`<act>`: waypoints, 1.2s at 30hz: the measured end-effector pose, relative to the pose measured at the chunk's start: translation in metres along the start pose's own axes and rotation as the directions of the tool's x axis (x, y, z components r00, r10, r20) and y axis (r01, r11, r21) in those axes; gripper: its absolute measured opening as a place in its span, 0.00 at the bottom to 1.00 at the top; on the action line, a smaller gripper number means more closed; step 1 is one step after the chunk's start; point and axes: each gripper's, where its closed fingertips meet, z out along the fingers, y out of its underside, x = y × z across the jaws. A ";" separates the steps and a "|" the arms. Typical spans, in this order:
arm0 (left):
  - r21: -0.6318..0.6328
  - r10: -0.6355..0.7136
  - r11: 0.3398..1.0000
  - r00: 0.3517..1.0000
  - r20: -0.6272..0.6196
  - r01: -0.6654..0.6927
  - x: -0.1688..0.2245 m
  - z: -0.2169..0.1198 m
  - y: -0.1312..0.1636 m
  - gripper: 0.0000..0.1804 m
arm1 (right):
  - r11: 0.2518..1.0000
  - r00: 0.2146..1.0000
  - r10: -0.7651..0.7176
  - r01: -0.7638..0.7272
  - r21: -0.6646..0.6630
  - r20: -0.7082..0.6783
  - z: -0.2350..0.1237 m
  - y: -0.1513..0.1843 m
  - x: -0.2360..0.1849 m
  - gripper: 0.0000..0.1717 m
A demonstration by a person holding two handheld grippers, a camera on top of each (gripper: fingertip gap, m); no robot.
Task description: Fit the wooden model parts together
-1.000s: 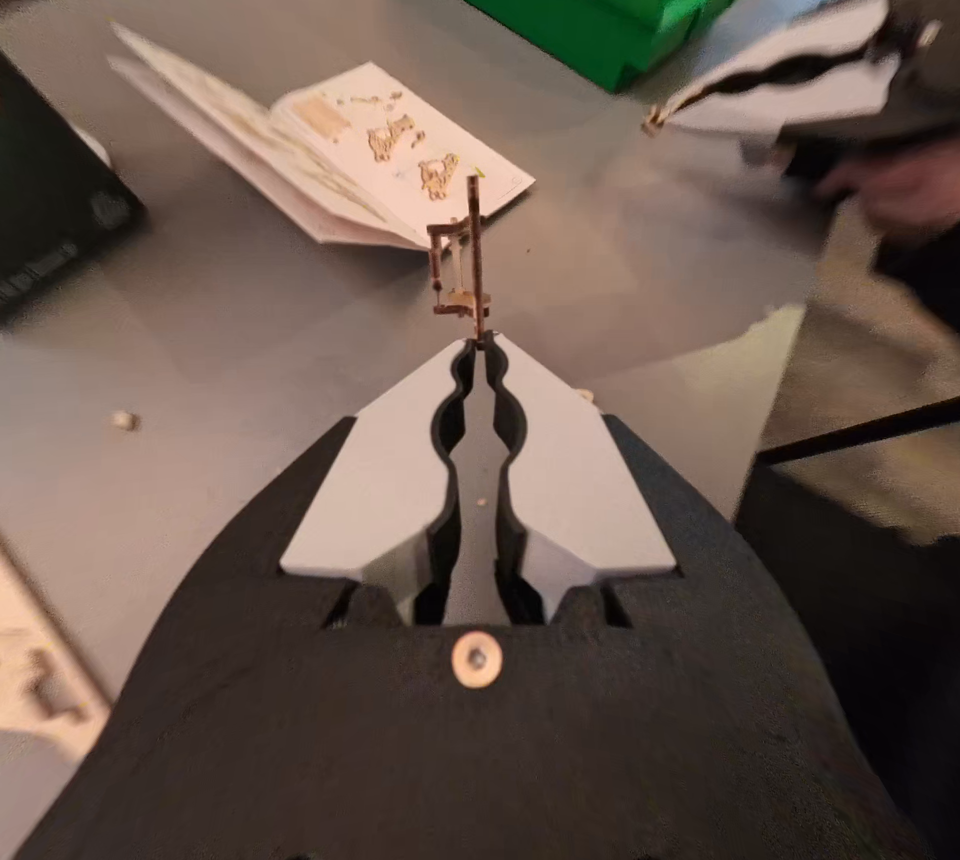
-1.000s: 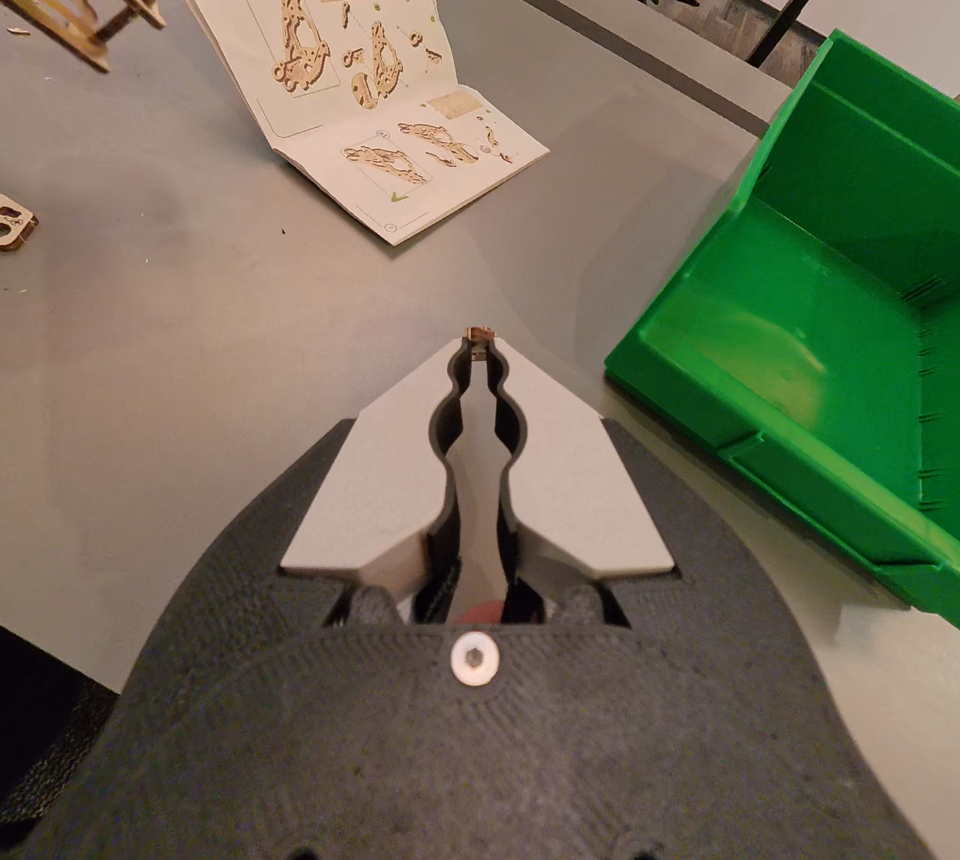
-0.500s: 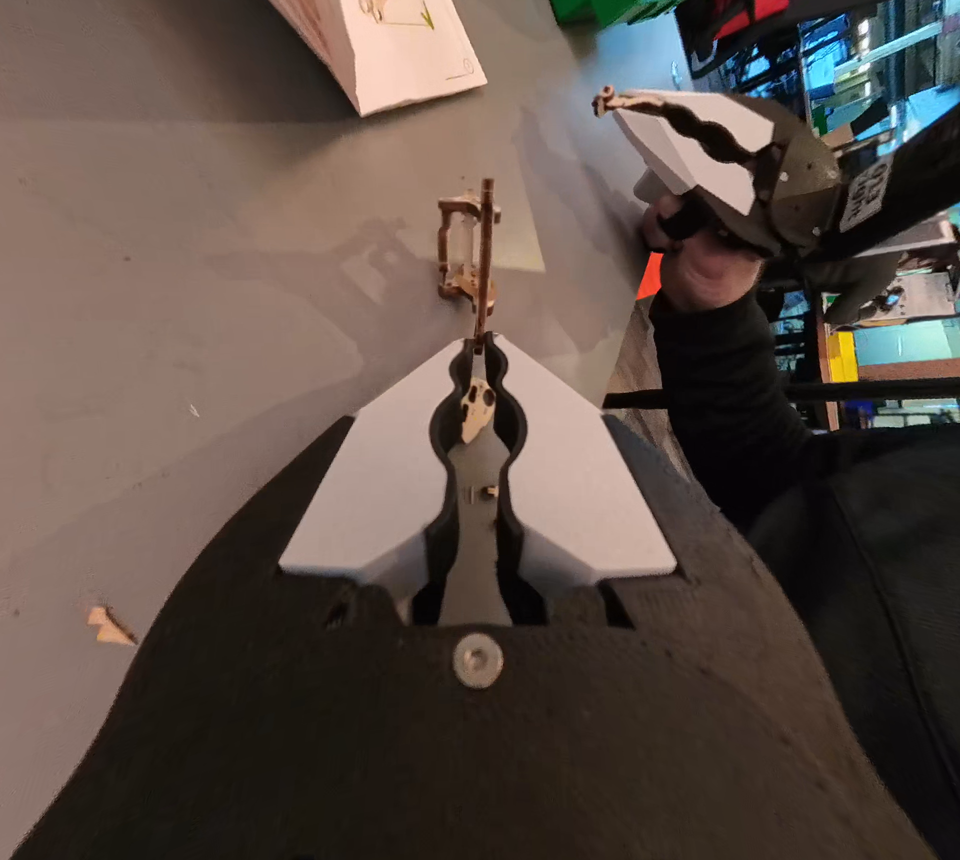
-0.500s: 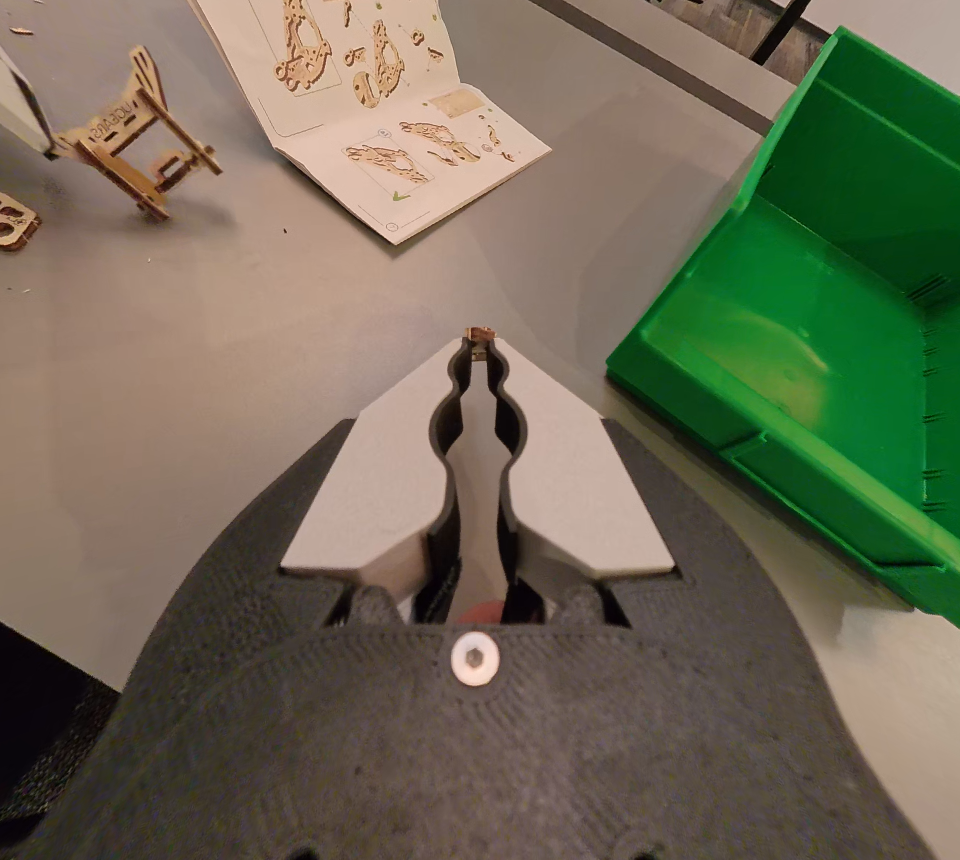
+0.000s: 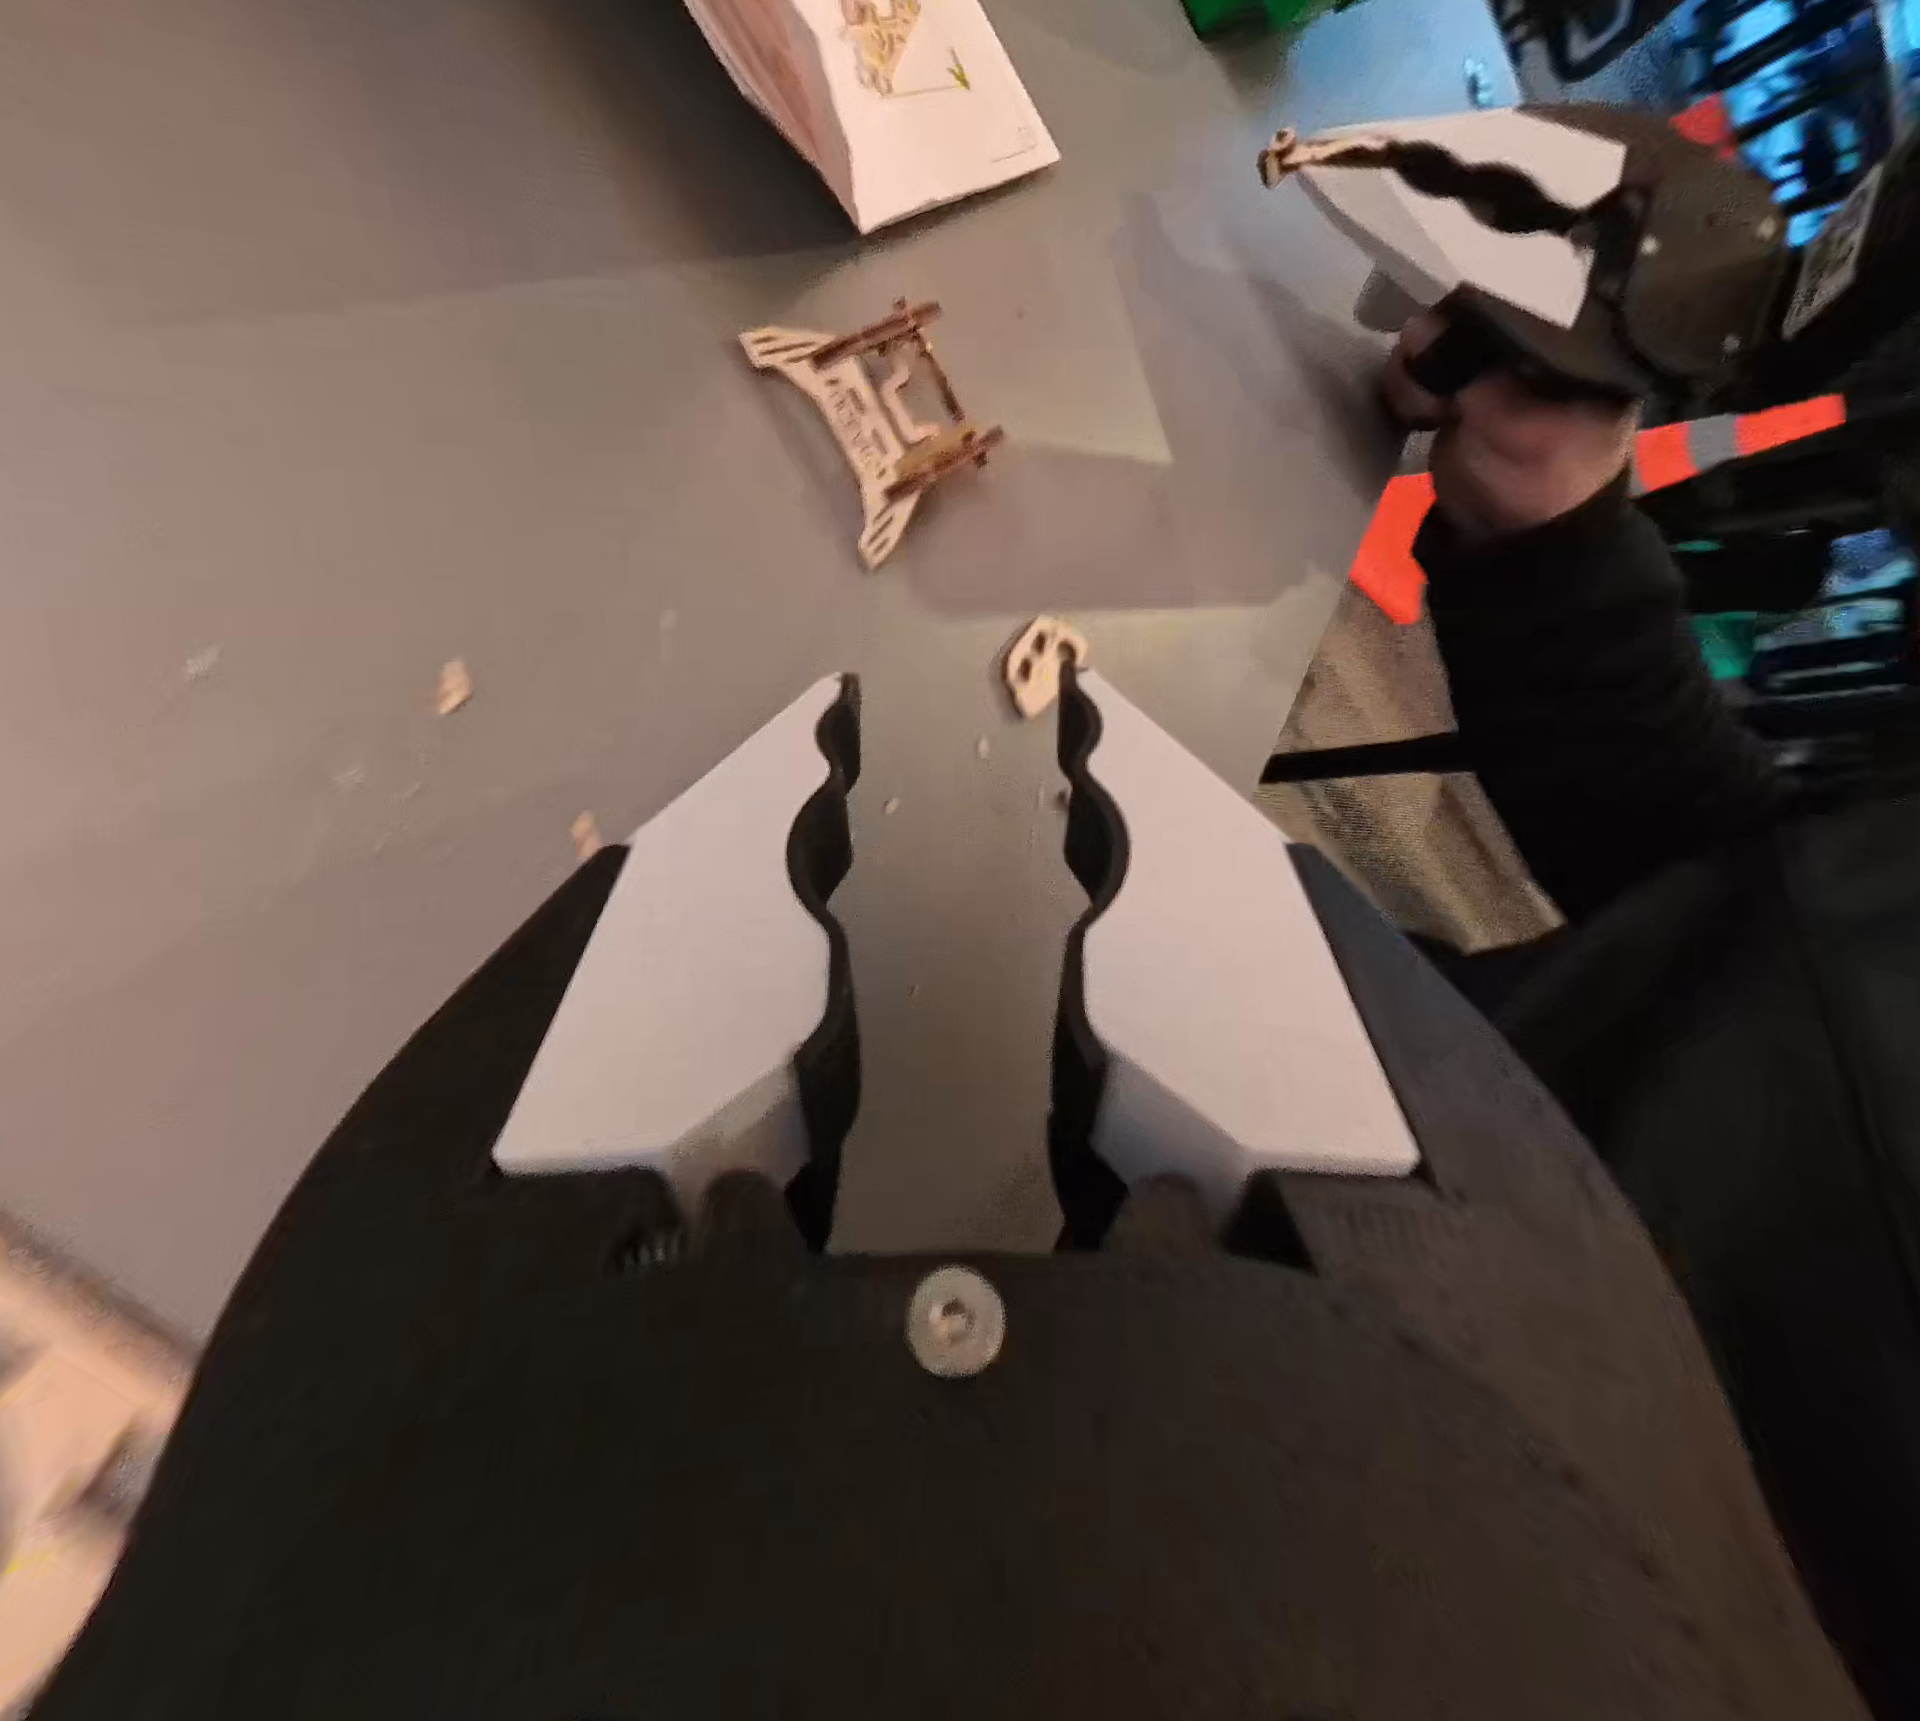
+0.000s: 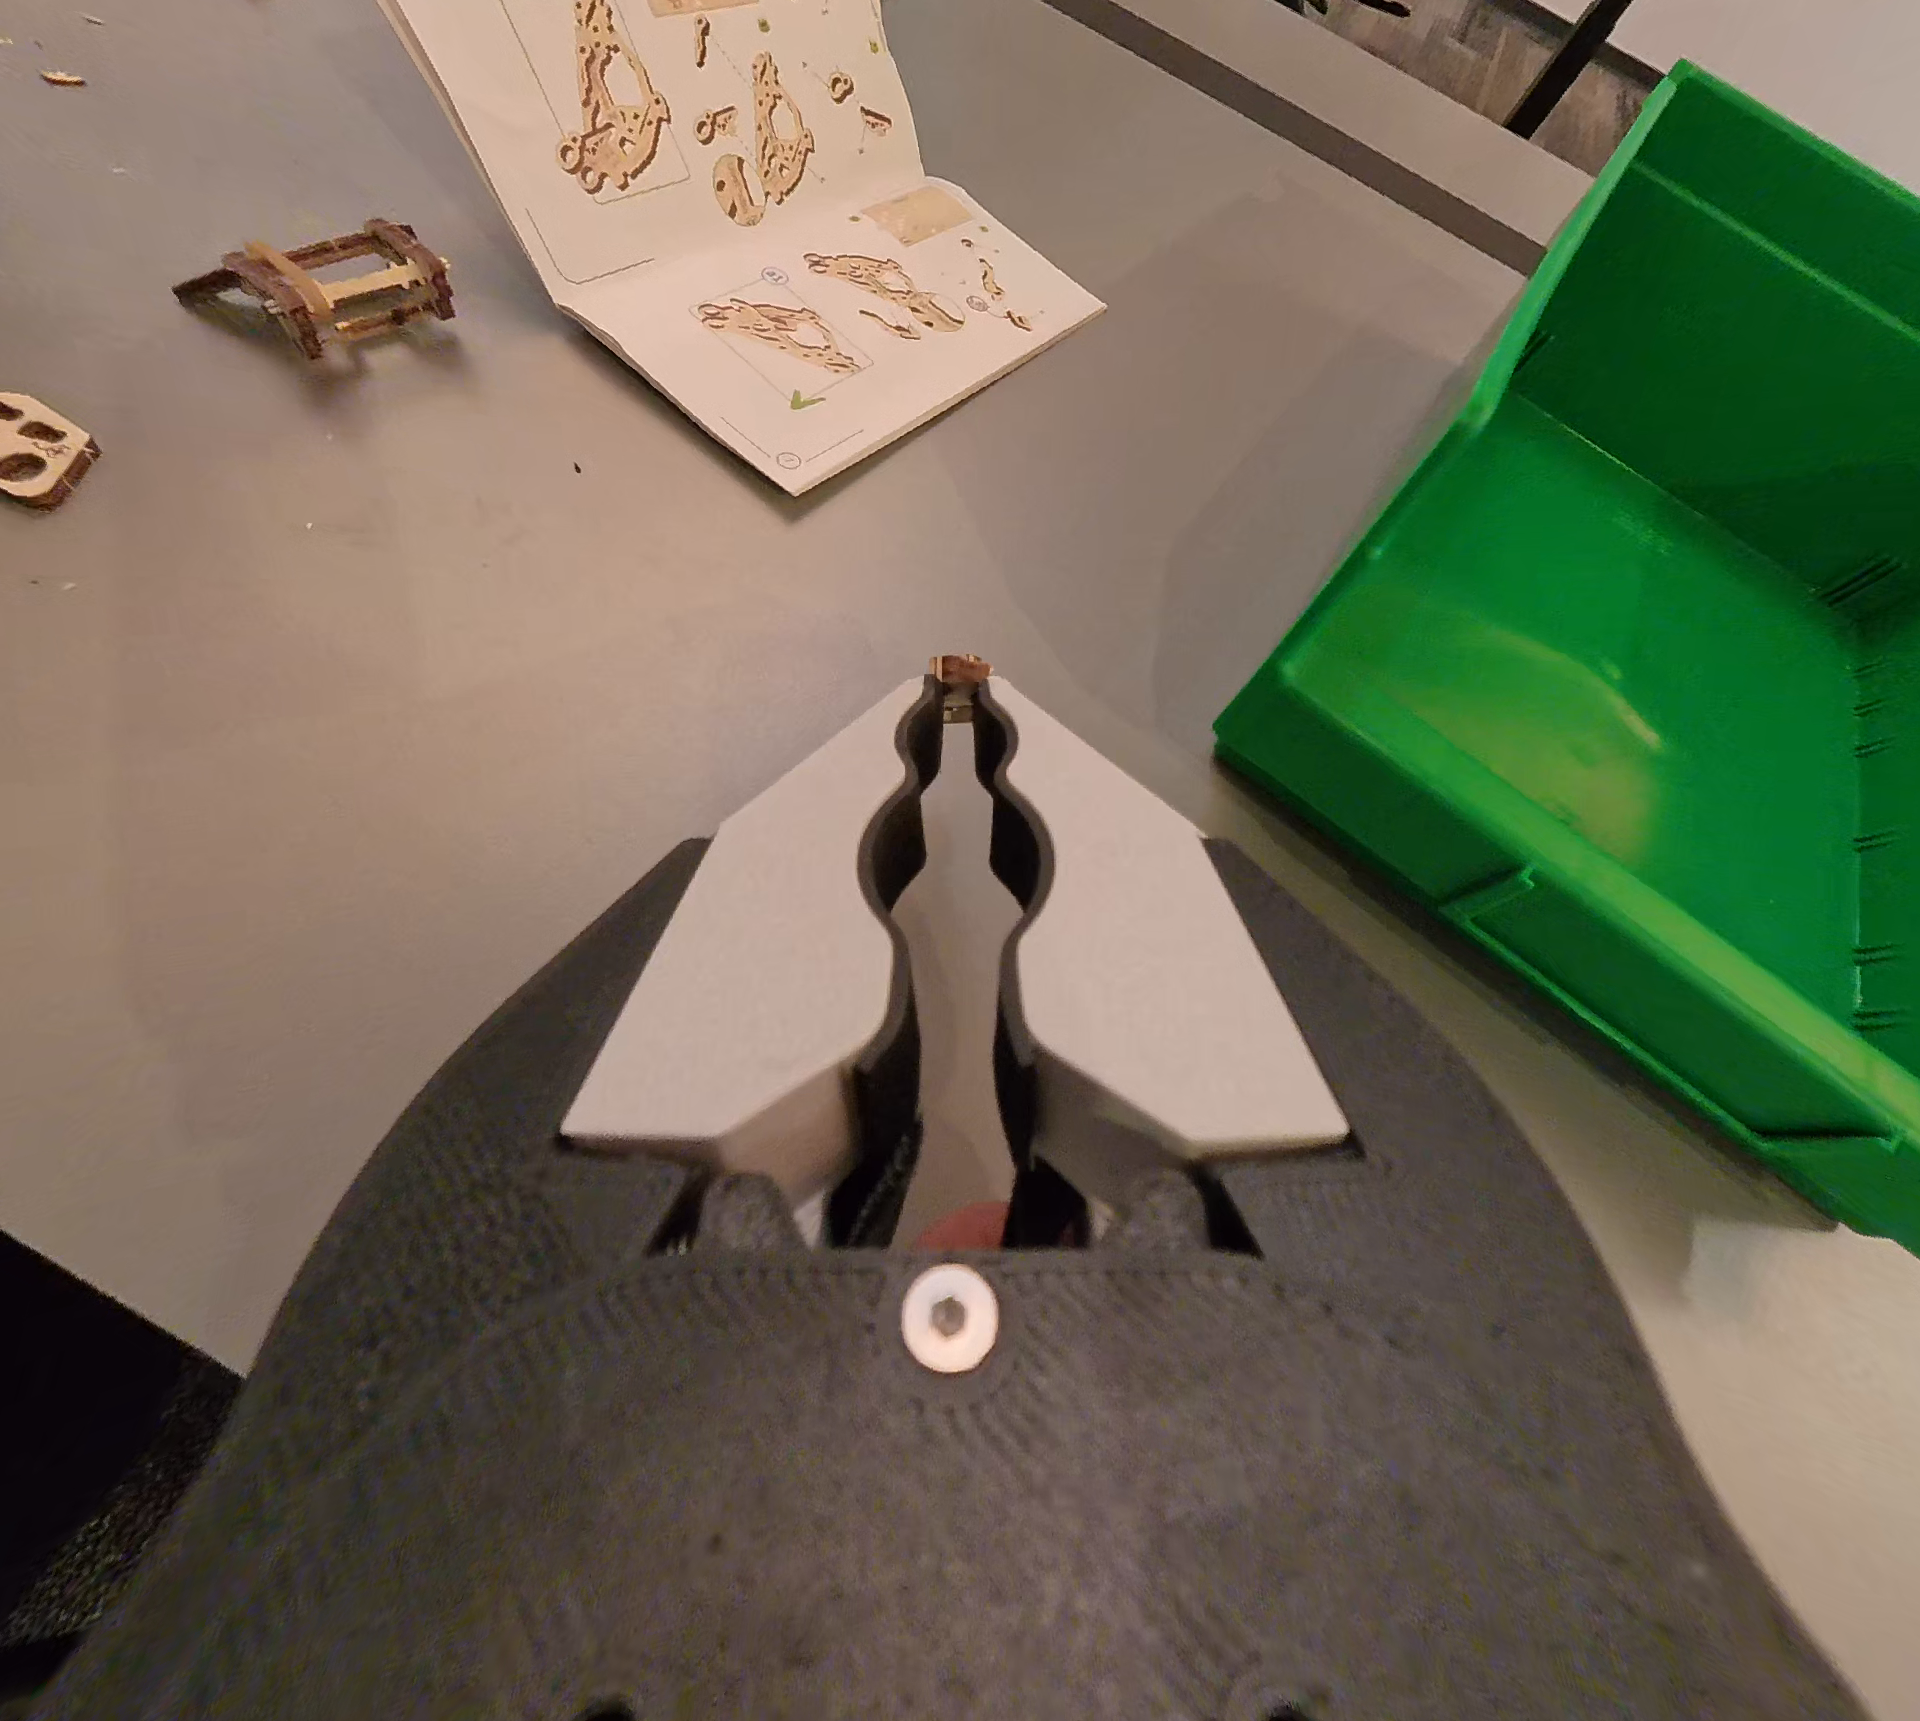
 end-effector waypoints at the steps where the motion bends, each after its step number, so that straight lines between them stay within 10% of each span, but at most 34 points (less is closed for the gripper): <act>1: 0.012 0.034 0.999 0.999 0.030 -0.034 -0.002 -0.016 0.003 0.20 | 1.000 1.000 0.000 0.000 0.001 0.001 0.000 0.000 0.000 0.02; 7: -0.277 0.404 0.908 0.836 0.372 -0.316 -0.048 -0.096 0.071 0.28 | 1.000 1.000 -0.008 0.008 -0.008 -0.004 0.001 0.001 0.000 0.02; 13: -0.402 0.478 0.858 0.786 0.393 -0.320 -0.059 -0.105 0.122 0.29 | 1.000 1.000 -0.015 0.015 -0.019 -0.004 0.002 0.002 -0.001 0.02; 18: -0.423 0.545 0.827 0.714 0.439 -0.371 -0.079 -0.109 0.121 0.27 | 1.000 1.000 -0.019 0.019 -0.024 -0.004 0.003 0.003 -0.001 0.02; 36: -0.405 0.594 0.783 0.761 0.259 -0.473 -0.071 -0.096 0.122 0.12 | 1.000 1.000 -0.018 0.018 -0.022 0.001 0.002 0.002 -0.002 0.02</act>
